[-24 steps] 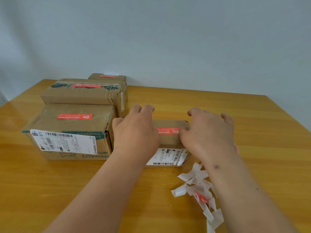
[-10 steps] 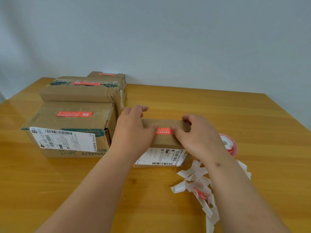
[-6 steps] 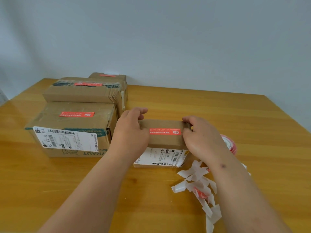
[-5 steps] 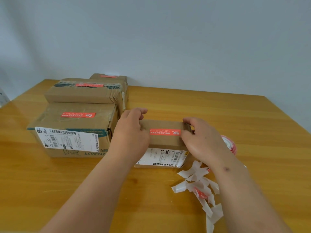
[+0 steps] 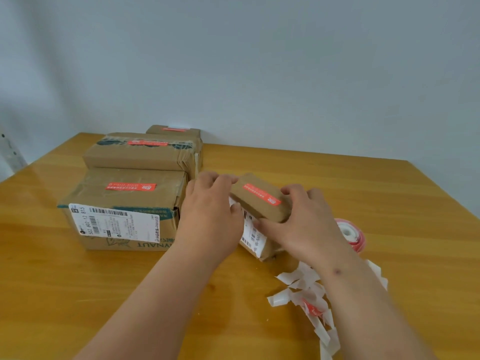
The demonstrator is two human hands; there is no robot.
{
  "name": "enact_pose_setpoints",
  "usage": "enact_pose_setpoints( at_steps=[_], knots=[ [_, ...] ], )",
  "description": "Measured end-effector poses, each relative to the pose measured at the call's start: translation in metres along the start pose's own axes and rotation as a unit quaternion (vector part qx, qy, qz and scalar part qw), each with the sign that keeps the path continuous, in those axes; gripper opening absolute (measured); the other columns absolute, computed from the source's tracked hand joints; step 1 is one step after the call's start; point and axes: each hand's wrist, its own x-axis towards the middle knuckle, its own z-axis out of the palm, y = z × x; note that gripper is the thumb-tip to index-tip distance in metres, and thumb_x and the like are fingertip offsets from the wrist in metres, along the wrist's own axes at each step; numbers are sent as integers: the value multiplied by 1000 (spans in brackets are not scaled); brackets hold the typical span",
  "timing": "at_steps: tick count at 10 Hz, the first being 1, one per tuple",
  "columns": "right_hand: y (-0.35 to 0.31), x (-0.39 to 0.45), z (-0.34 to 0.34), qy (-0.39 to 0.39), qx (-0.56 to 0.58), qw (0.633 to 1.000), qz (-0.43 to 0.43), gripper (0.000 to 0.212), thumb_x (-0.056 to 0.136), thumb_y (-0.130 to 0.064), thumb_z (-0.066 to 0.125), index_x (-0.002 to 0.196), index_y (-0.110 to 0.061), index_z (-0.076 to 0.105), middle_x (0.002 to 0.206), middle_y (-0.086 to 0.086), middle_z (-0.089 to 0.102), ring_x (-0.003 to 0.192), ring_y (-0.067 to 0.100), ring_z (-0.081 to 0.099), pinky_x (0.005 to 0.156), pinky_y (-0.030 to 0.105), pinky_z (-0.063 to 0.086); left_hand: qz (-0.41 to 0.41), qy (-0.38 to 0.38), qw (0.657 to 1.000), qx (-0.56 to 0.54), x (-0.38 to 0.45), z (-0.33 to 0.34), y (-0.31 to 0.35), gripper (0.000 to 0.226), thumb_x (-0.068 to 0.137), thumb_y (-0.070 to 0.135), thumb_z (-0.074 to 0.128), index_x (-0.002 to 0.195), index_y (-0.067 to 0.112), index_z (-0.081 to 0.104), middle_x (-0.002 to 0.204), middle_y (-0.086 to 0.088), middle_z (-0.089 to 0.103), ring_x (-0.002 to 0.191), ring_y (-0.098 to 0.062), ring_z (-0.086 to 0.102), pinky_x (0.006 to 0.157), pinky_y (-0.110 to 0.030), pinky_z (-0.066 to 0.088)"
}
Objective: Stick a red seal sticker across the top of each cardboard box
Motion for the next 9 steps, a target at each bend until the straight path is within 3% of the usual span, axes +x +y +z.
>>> enact_pose_setpoints(
  at_steps=[1, 2, 3, 4, 5, 6, 7, 8, 9],
  knots=[
    [-12, 11, 15, 30, 26, 999, 26, 83, 62, -73, 64, 128, -32, 36, 111, -4, 32, 112, 21, 41, 91, 40, 47, -58, -87, 991, -85, 4, 2, 2, 44, 99, 33, 47, 143, 27, 38, 132, 5, 50, 110, -15, 55, 86, -28, 47],
    [-21, 20, 27, -45, 57, 997, 4, 83, 69, -56, 70, 139, -34, 31, 111, -5, 29, 113, 22, 46, 94, 38, 48, -135, -139, 955, -226, 11, 11, 0, 58, 100, 48, 38, 152, 29, 23, 147, 5, 44, 129, -17, 47, 97, -28, 39],
    [-23, 30, 37, -55, 63, 996, -27, 64, 84, -42, 64, 139, -34, 33, 115, -5, 33, 106, 20, 53, 89, 30, 47, -187, -119, 922, -316, 19, 20, -6, 67, 97, 55, 37, 154, 32, 11, 159, 7, 24, 144, -15, 28, 116, -36, 26],
    [-24, 45, 47, -27, 63, 997, -44, 48, 92, -34, 57, 136, -31, 39, 117, -4, 37, 101, 18, 55, 82, 25, 44, -165, -82, 929, -320, 24, 23, -8, 63, 99, 50, 37, 154, 32, 13, 162, 12, 9, 148, -8, 13, 121, -40, 18],
    [-28, 61, 53, -29, 78, 996, -42, 40, 94, -27, 53, 132, -29, 43, 119, -1, 43, 100, 19, 56, 85, 31, 47, -132, -49, 940, -311, 27, 22, -9, 56, 101, 43, 37, 153, 32, 19, 161, 17, 8, 148, -3, 7, 121, -37, 16],
    [-28, 87, 69, -32, 40, 995, -82, 41, 93, -26, 48, 133, -29, 43, 119, 1, 50, 93, 15, 45, 79, 25, 42, -112, -27, 944, -309, 32, 20, -10, 58, 99, 45, 37, 153, 33, 19, 160, 19, 9, 147, 1, 4, 122, -34, 14],
    [-34, 111, 79, -90, 20, 991, -101, 54, 93, -27, 49, 145, -27, 33, 127, -1, 54, 110, 13, 47, 81, 19, 38, -96, -28, 941, -322, 39, 21, -10, 62, 96, 49, 36, 153, 33, 17, 160, 19, 8, 146, 2, 2, 122, -34, 13],
    [-35, 114, 75, -97, 69, 989, -92, 62, 96, -26, 49, 152, -19, 23, 141, 3, 49, 132, 19, 43, 106, 32, 38, -111, -42, 932, -342, 44, 24, -14, 64, 96, 52, 34, 154, 32, 16, 161, 18, 9, 147, 0, 5, 121, -38, 16],
    [-30, 104, 66, -74, 133, 987, -55, 53, 97, -16, 45, 148, -21, 32, 146, 0, 45, 132, 16, 43, 110, 36, 36, -127, -53, 929, -344, 44, 25, -15, 63, 96, 52, 35, 154, 32, 17, 161, 16, 14, 147, -1, 10, 121, -38, 18]
  ],
)
